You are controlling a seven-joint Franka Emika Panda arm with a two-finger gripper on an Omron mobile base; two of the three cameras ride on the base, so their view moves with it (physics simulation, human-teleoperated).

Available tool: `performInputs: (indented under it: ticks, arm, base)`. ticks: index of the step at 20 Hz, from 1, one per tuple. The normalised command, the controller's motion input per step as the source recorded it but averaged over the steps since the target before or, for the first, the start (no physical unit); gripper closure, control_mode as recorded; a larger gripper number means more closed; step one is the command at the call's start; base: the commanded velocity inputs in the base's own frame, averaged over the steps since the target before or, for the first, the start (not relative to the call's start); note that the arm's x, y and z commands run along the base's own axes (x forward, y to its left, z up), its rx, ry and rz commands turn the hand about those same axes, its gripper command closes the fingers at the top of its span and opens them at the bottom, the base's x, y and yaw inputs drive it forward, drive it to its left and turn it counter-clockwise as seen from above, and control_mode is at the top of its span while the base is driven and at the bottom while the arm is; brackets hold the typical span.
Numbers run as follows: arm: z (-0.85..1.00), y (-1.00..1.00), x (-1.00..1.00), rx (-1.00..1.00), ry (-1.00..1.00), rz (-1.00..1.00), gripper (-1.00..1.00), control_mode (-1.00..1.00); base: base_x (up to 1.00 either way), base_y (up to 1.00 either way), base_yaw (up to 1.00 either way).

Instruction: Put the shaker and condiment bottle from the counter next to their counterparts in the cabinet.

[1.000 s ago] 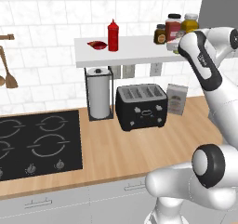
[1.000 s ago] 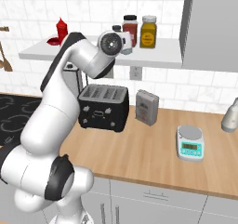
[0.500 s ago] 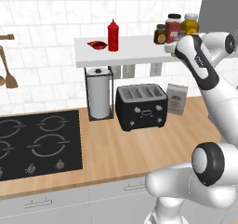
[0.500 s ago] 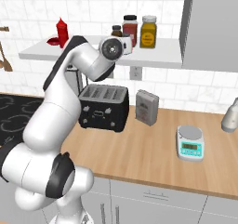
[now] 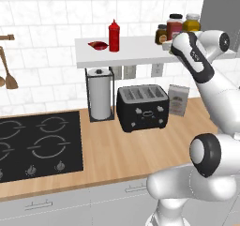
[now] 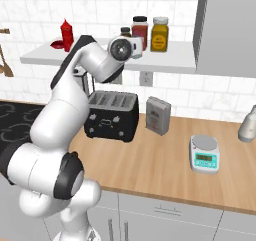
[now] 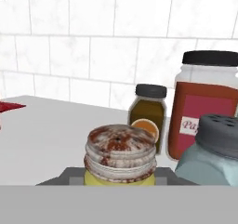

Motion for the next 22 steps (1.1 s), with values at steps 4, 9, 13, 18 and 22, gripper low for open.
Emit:
performInputs:
  ticks: [4, 9, 13, 18, 22]
  arm:
    - [-0.06, 0.00, 0.28, 0.00, 0.00, -0.01, 1.00, -1.00]
    - [-0.31, 0.00, 0.06, 0.00, -0.02, 0.00, 1.00, -1.00]
    - [-0.43, 0.15, -0.05, 0.00, -0.14, 0.00, 1.00, -1.00]
    - [-0.44, 0.26, -0.01, 0.00, -0.15, 0.00, 1.00, -1.00]
    - [-0.36, 0.26, 0.00, 0.00, -0.12, 0.00, -1.00, -1.00]
  base:
    - [0.00, 0.00, 0.00]
    - [0.00, 0.00, 0.00]
    - [0.00, 0.00, 0.00]
    - [0.00, 0.00, 0.00]
    - [0.00, 0.00, 0.00]
